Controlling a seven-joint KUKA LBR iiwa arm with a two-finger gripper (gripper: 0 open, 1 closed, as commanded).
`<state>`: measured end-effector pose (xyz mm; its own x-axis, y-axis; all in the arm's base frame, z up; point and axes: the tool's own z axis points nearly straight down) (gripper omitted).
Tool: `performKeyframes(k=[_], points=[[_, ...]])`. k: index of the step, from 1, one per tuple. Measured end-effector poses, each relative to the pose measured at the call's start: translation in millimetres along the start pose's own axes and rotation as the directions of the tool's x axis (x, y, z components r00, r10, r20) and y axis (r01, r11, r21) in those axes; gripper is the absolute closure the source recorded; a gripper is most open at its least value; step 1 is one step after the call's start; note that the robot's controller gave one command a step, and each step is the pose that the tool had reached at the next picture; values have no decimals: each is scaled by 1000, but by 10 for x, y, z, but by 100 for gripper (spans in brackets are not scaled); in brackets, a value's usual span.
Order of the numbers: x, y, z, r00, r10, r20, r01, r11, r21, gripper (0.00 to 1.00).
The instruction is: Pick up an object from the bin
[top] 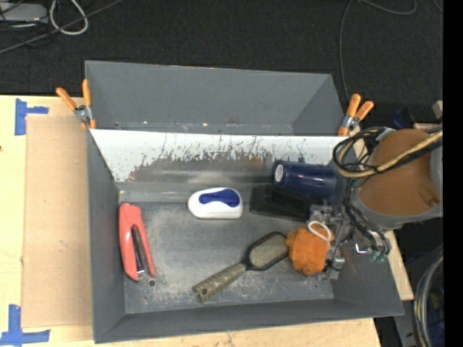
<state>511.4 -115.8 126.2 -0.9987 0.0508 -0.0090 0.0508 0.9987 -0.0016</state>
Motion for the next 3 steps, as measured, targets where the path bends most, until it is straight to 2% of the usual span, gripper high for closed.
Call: performKeyframes(k=[1,2,3], points=[[-281,400,98,901,-435,1,435,901,-5,0],[-234,272,402,908,-419,2,419,908,-3,0],[-497,354,524,500,-866,7,866,500,-3,100]])
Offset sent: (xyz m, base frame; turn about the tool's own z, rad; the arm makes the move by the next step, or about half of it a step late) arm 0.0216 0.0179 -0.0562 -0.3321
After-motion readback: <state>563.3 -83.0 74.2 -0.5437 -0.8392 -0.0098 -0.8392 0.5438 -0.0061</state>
